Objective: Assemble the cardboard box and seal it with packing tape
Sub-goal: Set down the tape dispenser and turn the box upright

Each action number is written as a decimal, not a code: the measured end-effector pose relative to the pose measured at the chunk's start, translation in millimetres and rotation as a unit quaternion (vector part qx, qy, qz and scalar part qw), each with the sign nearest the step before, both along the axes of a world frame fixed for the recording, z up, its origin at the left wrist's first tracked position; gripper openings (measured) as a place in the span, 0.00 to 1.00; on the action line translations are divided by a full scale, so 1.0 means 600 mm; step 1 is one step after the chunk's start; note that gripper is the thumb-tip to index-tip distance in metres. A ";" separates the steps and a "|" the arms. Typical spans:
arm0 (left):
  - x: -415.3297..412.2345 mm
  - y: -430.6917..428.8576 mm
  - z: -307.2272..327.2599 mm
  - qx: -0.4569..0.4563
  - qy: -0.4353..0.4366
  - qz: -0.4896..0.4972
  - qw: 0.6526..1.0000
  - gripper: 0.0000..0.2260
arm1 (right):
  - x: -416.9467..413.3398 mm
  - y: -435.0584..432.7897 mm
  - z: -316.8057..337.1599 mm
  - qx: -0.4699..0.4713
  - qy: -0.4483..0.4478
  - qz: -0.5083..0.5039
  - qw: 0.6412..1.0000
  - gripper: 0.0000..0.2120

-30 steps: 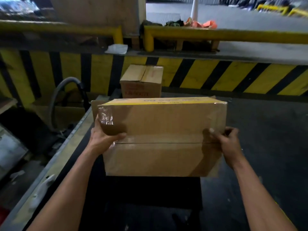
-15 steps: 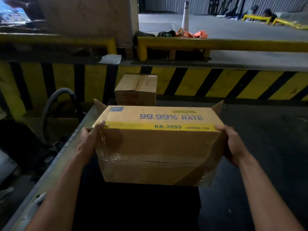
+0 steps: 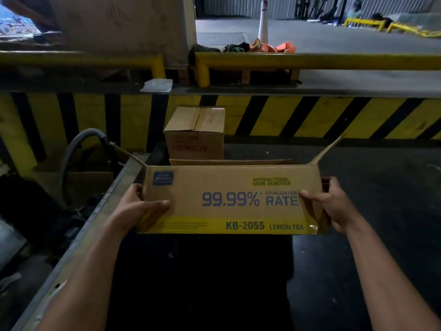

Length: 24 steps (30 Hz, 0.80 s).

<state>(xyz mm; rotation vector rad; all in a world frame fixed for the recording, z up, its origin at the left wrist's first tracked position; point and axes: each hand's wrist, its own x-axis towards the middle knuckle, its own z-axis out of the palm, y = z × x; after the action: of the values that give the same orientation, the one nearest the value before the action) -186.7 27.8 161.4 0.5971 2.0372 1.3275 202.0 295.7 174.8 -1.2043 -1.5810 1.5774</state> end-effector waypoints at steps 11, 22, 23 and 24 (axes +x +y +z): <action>0.003 -0.012 -0.082 -0.012 0.053 0.010 0.998 0.49 | 0.000 -0.026 -0.115 0.023 -0.016 0.015 1.000 0.25; 0.029 -0.021 -0.107 -0.011 0.139 0.026 0.990 0.46 | 0.009 -0.045 -0.137 0.140 -0.070 0.056 0.986 0.42; 0.036 -0.021 -0.113 -0.019 0.159 0.027 0.987 0.47 | 0.011 -0.047 -0.150 0.156 -0.102 0.054 0.981 0.41; 0.045 -0.022 -0.117 -0.026 0.173 0.026 0.984 0.49 | 0.012 -0.051 -0.158 0.177 -0.146 0.059 0.971 0.41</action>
<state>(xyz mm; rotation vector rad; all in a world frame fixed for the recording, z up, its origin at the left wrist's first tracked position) -159.9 14.7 90.9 0.8013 2.3710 1.2636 209.5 264.9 79.7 -1.1976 -2.0541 1.1513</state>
